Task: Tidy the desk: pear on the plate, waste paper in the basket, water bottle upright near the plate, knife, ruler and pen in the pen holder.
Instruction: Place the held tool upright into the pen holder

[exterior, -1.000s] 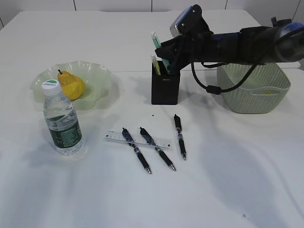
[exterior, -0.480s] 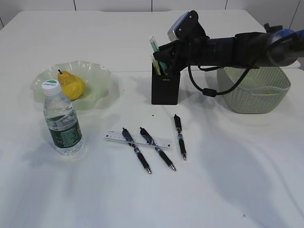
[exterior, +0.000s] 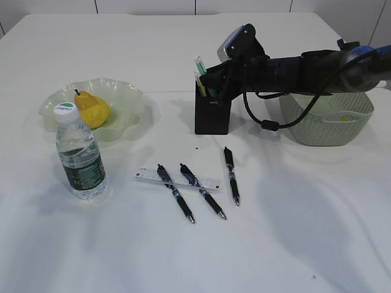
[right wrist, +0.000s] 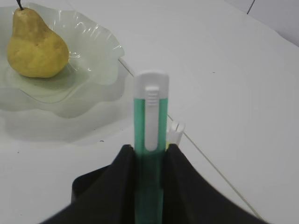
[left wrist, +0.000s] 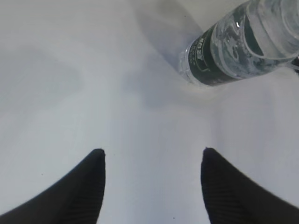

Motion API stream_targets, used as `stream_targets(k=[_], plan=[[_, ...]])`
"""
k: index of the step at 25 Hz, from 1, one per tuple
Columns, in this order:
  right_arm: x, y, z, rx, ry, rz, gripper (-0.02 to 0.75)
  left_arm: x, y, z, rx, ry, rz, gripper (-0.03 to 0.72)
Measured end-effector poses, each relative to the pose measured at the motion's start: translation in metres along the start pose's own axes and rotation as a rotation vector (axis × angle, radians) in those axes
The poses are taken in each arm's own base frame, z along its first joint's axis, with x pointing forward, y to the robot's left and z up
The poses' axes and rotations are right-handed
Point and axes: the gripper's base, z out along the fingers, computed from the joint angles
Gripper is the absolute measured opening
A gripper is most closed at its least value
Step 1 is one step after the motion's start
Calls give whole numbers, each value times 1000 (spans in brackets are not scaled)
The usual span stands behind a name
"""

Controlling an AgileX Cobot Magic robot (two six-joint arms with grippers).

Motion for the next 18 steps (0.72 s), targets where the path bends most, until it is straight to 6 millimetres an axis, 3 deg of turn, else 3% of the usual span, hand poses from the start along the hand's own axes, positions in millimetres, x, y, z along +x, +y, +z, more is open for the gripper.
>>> stream_targets(k=[7,13,18], plan=[[1,0,0,4,5,0,160,0,0,0,0,0,0,456],[2,-1,0,12,15,1,232,0,0,0,0,0,0,456],[2,-1,0,12,14,4,249,0,0,0,0,0,0,456]])
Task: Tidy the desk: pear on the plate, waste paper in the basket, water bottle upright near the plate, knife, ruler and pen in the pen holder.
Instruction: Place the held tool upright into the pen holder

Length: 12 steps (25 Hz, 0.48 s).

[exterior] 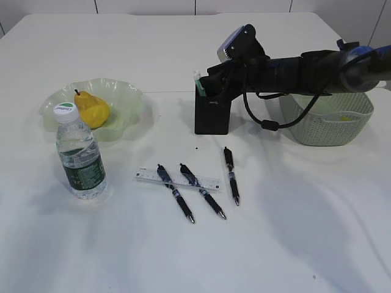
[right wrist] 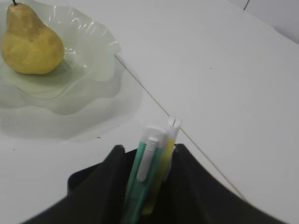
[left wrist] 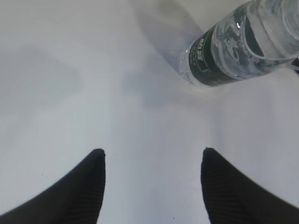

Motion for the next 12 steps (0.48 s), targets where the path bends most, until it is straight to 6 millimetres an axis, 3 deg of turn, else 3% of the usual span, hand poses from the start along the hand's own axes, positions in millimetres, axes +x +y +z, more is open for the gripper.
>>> stream_targets(k=[5,12], plan=[[-3,3,0,-35,-35,11,251,0,0,0,0,0,0,456],[-16,0,-6,-30,-46,199,251,0,0,0,0,0,0,456]])
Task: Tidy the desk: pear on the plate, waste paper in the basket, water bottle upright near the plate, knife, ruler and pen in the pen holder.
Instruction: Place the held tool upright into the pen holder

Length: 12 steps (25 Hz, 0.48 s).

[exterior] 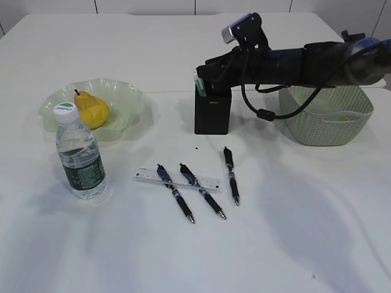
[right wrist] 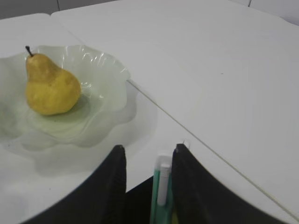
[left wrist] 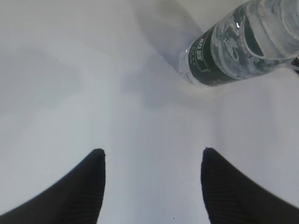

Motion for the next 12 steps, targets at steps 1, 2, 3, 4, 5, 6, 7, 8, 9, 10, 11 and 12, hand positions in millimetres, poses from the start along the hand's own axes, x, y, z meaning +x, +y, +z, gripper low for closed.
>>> stream_targets(k=[1,2,3,4,5,6,7,8,9,10,11,12], plan=[[-6,-1,-3,10,-3,24,251,0,0,0,0,0,0,456],[-12,-1,-6,19,3,32,252,0,0,0,0,0,0,456],[-18,-2,-9,25,9,37,253,0,0,0,0,0,0,456],[-22,-2,-11,27,23,33,258,0,0,0,0,-1,0,456],[-28,-1,-15,26,38,37,264,0,0,0,0,-1,0,456],[-32,0,-18,22,55,47,269,0,0,0,0,-1,0,456],[-36,1,-21,16,73,58,273,0,0,0,0,-1,0,456],[-40,2,-24,11,99,70,274,0,0,0,0,-1,0,456],[-42,3,-28,9,129,83,275,0,0,0,0,-1,0,456],[-45,4,-31,6,155,107,275,0,0,0,0,-1,0,456],[-47,6,-35,-3,189,108,275,0,0,0,0,-1,0,456],[-50,8,-39,-9,223,120,276,0,0,0,0,-1,0,456]])
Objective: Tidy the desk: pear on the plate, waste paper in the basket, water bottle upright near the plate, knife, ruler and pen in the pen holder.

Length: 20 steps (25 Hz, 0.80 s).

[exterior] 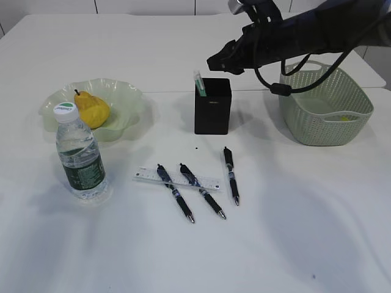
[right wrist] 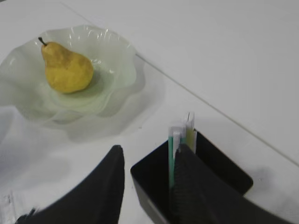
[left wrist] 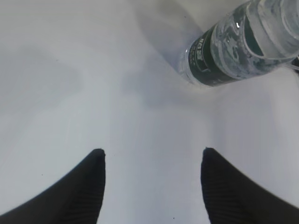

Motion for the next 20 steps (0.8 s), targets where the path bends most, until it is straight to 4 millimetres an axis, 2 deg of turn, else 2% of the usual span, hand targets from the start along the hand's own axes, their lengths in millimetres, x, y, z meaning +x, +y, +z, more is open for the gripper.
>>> stream_targets(k=[7,13,17,20], plan=[[-11,16,-33,-42,199,106,281,0,0,0,0,0,0,456],[-16,31,-53,-35,358,159,281,0,0,0,0,0,0,456],[-22,54,-55,6,478,111,281,0,0,0,0,0,0,456],[-26,81,-47,-1,552,33,282,0,0,0,0,0,0,456]])
